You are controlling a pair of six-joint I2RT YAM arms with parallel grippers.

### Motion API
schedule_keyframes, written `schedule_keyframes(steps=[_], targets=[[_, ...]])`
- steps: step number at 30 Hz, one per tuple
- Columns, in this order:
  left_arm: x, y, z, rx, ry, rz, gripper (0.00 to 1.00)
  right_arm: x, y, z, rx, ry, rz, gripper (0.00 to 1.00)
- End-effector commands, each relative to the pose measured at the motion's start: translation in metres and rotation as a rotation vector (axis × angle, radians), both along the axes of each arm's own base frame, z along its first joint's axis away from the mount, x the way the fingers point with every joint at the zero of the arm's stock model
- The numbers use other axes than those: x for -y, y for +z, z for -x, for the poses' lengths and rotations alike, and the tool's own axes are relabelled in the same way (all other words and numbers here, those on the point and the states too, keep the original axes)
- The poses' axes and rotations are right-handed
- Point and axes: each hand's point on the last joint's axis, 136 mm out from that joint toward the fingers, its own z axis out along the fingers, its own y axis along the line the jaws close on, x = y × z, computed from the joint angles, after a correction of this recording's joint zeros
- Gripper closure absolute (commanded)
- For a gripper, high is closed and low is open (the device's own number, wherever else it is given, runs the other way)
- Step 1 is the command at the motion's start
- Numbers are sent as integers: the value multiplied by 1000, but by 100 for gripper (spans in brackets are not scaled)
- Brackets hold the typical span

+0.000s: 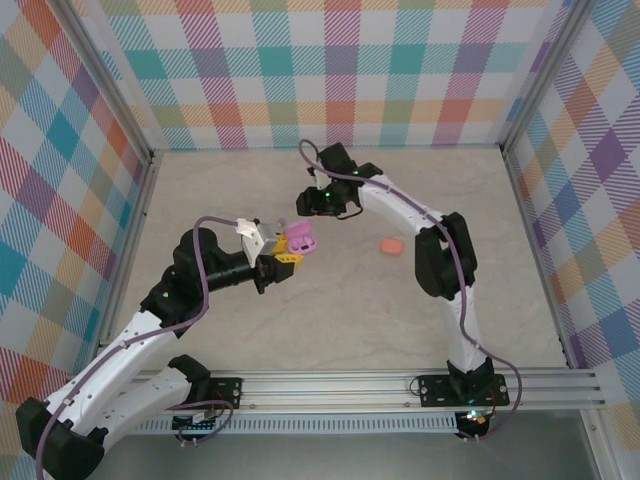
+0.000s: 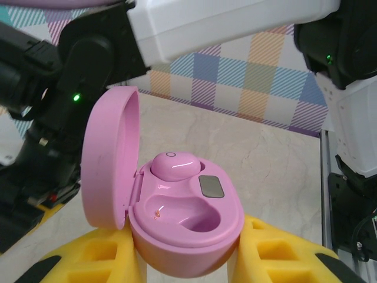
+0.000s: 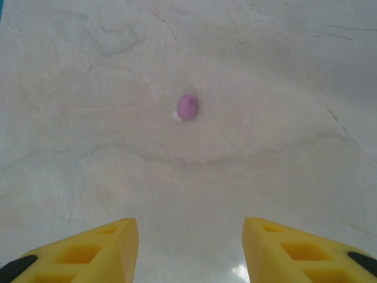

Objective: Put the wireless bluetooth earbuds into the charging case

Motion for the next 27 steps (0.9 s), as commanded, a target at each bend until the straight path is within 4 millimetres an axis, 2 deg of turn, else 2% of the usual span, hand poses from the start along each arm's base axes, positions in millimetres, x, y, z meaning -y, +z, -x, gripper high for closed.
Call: schedule_keyframes(steps=[1, 11, 21, 27], targets=[[-3, -2, 1, -10, 14, 0, 87, -17, -2, -16, 41, -44, -15, 51], [-3, -4, 1, -15, 18, 4, 87, -51, -30, -31, 159, -70, 47, 52], [-2, -10, -3, -41, 22, -4, 87, -72, -68, -39, 137, -37, 94, 52], [-4, -10, -8, -53, 56, 1, 87, -77, -87, -41, 131, -20, 125, 52]])
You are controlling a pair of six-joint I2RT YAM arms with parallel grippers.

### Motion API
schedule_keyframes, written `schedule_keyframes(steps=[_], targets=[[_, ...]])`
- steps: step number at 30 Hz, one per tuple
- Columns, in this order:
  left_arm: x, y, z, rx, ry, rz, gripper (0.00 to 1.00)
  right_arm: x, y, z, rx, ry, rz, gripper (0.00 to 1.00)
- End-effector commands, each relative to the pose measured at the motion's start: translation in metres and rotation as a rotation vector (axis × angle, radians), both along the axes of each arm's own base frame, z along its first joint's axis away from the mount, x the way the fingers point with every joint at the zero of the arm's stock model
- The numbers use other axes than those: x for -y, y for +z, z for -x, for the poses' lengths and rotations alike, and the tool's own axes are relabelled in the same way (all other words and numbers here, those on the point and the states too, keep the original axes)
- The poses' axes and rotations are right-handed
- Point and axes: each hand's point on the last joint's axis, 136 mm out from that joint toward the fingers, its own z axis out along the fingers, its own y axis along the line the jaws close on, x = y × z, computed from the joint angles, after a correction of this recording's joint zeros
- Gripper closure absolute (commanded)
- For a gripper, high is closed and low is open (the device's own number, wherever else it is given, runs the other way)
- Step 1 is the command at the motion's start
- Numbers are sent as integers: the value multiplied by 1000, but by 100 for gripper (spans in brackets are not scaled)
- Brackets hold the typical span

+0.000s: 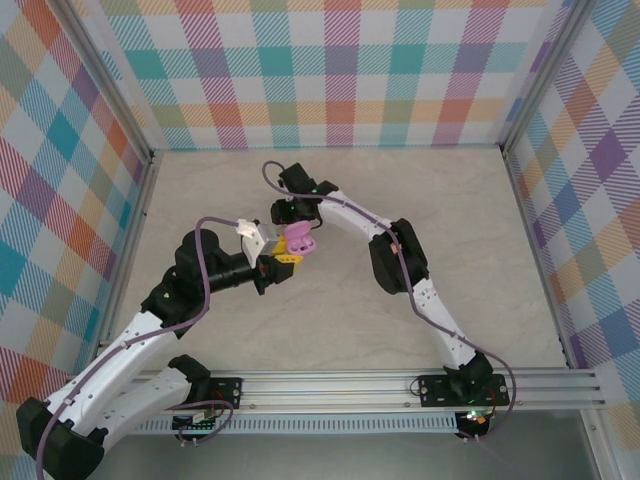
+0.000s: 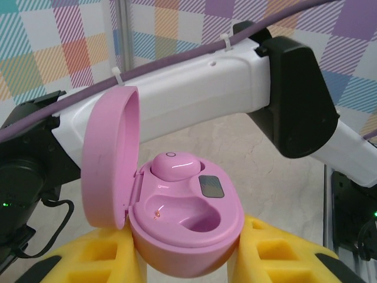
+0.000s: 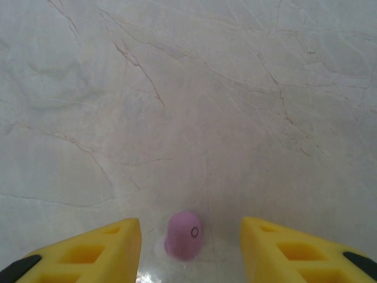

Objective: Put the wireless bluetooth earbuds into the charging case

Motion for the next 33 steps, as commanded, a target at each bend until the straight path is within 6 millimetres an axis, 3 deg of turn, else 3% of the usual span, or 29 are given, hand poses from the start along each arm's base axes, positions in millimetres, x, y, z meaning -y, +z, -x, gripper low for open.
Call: schedule_keyframes(steps=[1, 12, 22, 28, 33], targets=[[-2, 0, -6, -17, 32, 9, 87, -4, -5, 2, 6, 22, 31, 52], [8, 6, -18, -29, 18, 7, 88, -3, -14, 1, 20, 36, 58, 53], [8, 4, -20, -34, 26, 3, 88, -17, -21, 13, 21, 100, 66, 56], [5, 5, -17, -30, 29, 3, 88, -17, -30, 19, 7, 115, 96, 66], [2, 5, -14, -26, 38, -1, 88, -10, -20, 22, 19, 121, 119, 69]])
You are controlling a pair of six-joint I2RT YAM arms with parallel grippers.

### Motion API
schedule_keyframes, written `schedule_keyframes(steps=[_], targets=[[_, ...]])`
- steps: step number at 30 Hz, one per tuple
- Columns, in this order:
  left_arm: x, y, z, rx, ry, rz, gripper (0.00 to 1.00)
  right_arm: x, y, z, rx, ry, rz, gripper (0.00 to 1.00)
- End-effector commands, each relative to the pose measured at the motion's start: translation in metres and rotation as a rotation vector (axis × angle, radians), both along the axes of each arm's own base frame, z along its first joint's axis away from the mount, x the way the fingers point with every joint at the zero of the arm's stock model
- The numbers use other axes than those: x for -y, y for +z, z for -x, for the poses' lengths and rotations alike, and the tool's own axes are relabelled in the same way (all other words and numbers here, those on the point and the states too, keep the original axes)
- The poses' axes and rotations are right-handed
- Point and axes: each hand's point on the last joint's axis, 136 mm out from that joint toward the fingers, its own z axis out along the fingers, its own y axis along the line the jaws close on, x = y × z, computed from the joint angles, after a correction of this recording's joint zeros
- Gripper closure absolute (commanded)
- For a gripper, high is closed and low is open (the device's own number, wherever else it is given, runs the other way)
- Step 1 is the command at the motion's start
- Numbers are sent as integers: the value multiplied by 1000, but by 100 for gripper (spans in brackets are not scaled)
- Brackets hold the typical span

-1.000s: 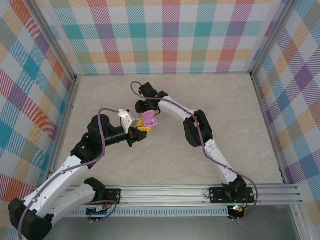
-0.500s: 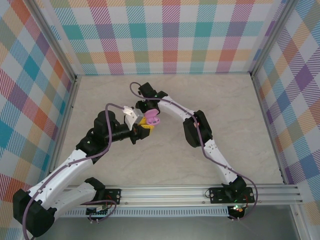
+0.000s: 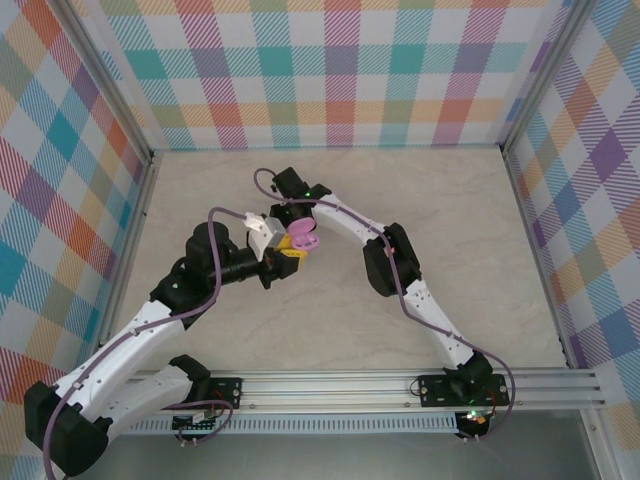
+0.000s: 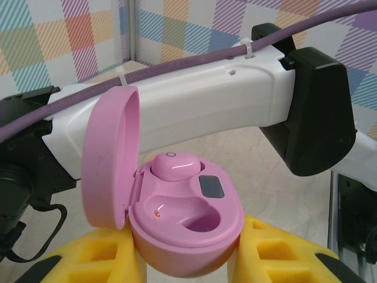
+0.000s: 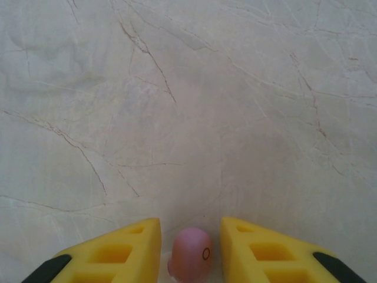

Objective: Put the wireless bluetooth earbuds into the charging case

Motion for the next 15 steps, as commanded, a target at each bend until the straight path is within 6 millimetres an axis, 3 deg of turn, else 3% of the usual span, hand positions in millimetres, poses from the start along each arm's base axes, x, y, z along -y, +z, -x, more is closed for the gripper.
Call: schedule_keyframes(steps=[1, 15], targets=[[-5, 17, 3, 40, 12, 24, 88, 2, -6, 19, -29, 44, 49, 69], [-5, 18, 5, 31, 10, 28, 87, 38, 41, 32, 36, 43, 67, 73]])
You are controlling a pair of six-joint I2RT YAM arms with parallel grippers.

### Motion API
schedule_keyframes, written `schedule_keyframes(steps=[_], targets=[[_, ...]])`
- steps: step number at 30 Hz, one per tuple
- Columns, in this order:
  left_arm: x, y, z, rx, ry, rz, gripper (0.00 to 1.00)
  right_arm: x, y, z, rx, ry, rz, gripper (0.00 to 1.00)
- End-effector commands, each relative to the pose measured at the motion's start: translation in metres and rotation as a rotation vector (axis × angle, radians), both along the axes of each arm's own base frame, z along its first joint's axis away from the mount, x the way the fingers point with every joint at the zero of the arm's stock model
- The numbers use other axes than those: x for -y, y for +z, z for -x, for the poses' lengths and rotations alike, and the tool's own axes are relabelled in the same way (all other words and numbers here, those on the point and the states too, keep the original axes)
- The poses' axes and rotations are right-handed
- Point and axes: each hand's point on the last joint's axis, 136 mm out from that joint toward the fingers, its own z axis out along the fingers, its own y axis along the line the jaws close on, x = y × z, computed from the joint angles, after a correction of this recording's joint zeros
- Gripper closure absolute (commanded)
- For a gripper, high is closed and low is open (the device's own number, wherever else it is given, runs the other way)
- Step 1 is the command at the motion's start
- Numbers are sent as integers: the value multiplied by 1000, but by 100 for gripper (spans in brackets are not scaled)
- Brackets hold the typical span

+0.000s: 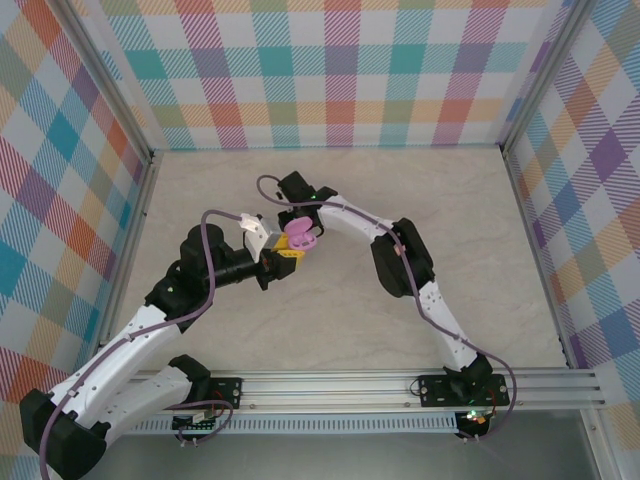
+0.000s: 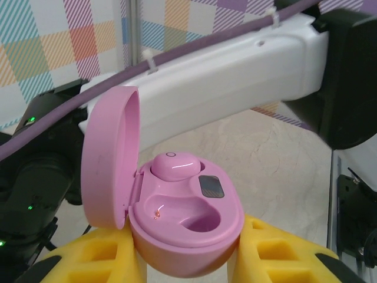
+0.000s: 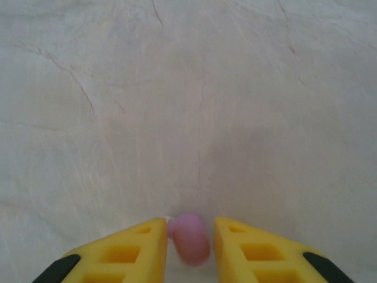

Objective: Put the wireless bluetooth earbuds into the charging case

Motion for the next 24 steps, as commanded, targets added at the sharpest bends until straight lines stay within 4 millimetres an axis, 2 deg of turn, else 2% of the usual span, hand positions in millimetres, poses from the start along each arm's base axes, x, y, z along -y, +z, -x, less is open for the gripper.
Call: schedule_keyframes(steps=[1, 11, 17, 20, 24], targets=[[-2, 11, 0, 17, 6, 18, 87, 11, 34, 2, 49, 6, -21, 74], [-3, 12, 3, 20, 2, 25, 87, 75, 55, 24, 31, -72, -50, 76], [1, 8, -1, 14, -1, 28, 87, 103, 70, 43, 36, -93, -52, 77], [3, 5, -3, 7, -6, 25, 87, 105, 80, 46, 64, -85, -85, 75], [5, 6, -6, 12, -8, 24, 87, 87, 85, 39, 77, -11, -123, 70]])
